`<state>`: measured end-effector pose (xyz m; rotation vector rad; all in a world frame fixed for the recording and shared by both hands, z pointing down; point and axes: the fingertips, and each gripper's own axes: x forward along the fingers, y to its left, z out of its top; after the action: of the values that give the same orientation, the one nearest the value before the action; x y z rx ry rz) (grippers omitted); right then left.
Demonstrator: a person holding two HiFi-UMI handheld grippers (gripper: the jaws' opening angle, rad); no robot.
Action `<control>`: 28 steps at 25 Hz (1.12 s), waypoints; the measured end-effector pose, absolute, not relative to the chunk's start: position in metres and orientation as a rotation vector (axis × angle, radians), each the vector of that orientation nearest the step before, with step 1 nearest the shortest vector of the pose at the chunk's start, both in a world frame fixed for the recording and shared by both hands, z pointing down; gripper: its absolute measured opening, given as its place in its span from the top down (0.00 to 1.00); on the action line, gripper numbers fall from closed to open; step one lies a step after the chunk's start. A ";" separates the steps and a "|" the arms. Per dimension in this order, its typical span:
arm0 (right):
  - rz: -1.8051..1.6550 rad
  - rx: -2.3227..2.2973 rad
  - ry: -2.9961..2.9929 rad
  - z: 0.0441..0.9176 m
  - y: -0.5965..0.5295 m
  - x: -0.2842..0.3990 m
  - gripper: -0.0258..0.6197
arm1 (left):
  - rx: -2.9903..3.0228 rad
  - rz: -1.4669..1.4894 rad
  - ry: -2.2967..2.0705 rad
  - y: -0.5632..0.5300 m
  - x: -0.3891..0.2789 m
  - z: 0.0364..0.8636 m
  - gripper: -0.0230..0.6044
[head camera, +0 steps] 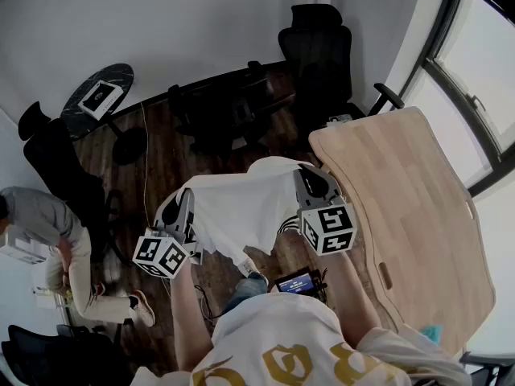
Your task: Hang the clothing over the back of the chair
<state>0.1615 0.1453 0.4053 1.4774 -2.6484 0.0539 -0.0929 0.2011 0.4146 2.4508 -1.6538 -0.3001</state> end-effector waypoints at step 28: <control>0.114 1.444 -2.677 0.404 0.108 0.169 0.93 | 2.476 -0.346 -1.607 0.157 -0.077 0.401 0.91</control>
<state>0.1691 0.1079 0.4036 1.4435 -2.6768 0.1145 -0.0768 0.1571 0.4009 2.4761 -1.6071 -0.3456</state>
